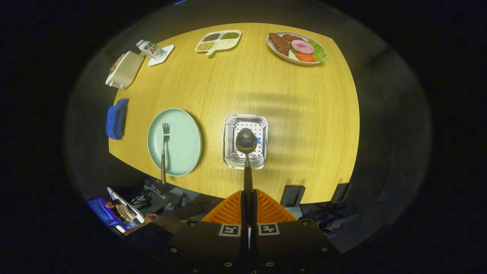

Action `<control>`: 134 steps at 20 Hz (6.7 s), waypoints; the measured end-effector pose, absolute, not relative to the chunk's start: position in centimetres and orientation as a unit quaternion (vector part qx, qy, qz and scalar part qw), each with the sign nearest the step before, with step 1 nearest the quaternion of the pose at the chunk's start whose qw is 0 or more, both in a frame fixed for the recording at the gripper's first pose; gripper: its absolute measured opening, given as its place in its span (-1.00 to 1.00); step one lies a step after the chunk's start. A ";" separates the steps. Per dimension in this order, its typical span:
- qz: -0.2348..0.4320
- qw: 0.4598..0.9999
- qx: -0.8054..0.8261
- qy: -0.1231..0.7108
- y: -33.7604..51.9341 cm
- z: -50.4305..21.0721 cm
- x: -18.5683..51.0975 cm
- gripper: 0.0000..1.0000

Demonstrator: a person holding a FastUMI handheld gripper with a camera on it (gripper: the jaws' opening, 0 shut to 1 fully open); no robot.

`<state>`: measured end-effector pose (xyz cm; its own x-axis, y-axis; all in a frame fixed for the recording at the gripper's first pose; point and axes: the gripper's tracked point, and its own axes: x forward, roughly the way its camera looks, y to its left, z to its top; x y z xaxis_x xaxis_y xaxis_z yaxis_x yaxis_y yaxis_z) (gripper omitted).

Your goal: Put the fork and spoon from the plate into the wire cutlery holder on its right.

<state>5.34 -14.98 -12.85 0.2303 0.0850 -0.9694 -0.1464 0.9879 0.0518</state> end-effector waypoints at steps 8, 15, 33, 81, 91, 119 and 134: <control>0.060 0.768 -0.059 0.635 -15.4 -14.8 7.4 -0.95; 0.069 0.786 -0.058 0.611 -15.3 -13.0 8.0 -0.80; 0.149 0.822 -0.038 0.548 -4.8 -6.3 2.7 -0.68; 0.171 0.743 -0.158 0.628 6.9 -26.2 4.8 -0.58; 0.235 0.737 -0.175 0.609 7.5 -22.8 4.0 -0.93; 0.115 0.686 -0.070 0.715 -13.0 -12.4 0.0 -0.93; 0.057 0.620 -0.092 0.777 -14.0 -14.3 2.2 -0.93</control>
